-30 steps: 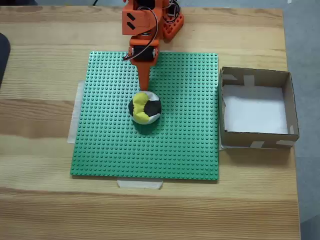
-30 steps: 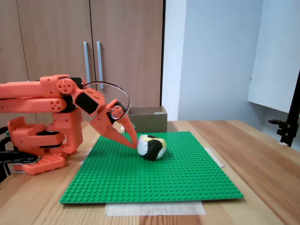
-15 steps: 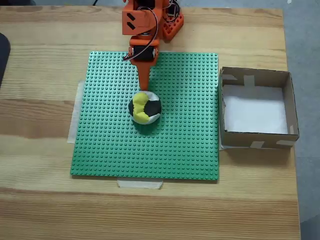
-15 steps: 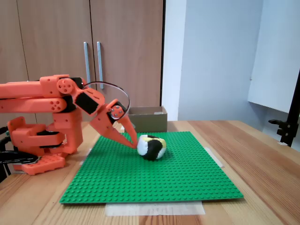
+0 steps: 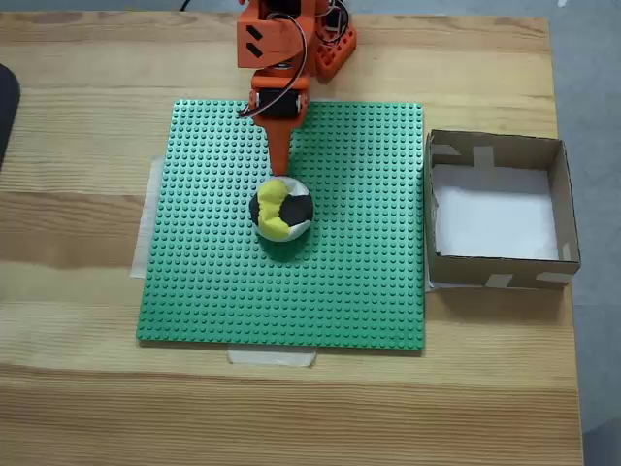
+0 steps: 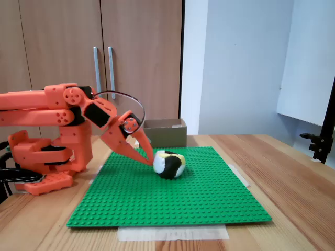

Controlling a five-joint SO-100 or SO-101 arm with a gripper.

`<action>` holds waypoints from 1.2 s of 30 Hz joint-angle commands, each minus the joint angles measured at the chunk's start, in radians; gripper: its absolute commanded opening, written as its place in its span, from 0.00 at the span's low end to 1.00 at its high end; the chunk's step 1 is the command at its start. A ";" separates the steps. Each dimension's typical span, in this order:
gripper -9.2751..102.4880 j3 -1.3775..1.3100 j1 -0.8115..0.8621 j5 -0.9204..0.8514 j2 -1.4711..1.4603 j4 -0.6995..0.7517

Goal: Pick the ball and put it in the box.

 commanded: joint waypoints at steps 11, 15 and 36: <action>0.08 0.015 0.008 -0.009 0.009 -0.006; 0.08 0.015 0.008 -0.009 0.009 -0.006; 0.08 0.015 -0.012 -0.031 0.009 -0.006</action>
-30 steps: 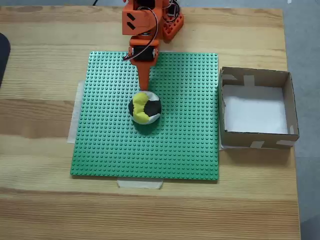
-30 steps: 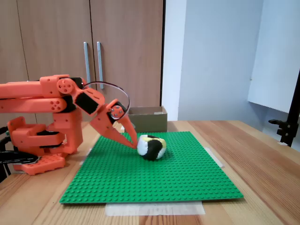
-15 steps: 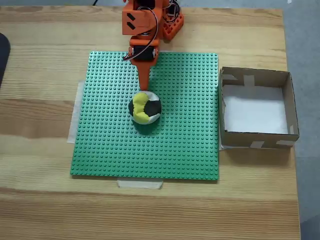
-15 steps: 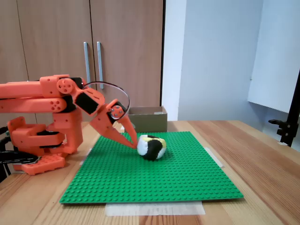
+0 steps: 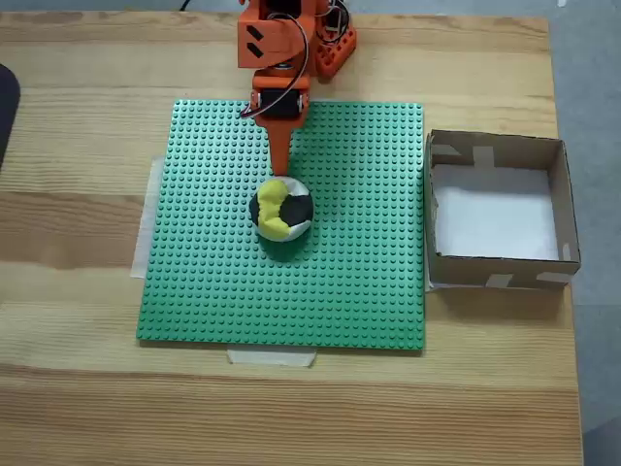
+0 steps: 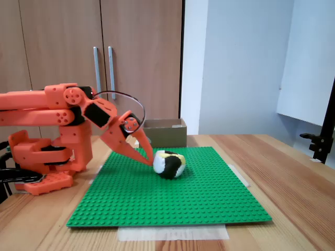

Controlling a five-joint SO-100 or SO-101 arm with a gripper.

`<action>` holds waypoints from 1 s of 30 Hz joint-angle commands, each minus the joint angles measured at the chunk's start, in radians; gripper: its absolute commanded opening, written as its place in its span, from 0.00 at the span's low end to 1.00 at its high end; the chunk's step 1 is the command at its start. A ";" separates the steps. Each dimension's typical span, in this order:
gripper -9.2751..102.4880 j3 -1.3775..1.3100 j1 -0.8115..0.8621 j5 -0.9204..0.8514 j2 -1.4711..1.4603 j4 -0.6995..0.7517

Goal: Pick the ball and put it in the box.

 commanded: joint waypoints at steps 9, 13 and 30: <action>0.08 -0.005 0.000 -0.014 -0.008 0.025; 0.08 -0.049 0.005 0.020 -0.017 0.048; 0.08 -0.364 0.000 0.078 -0.258 0.087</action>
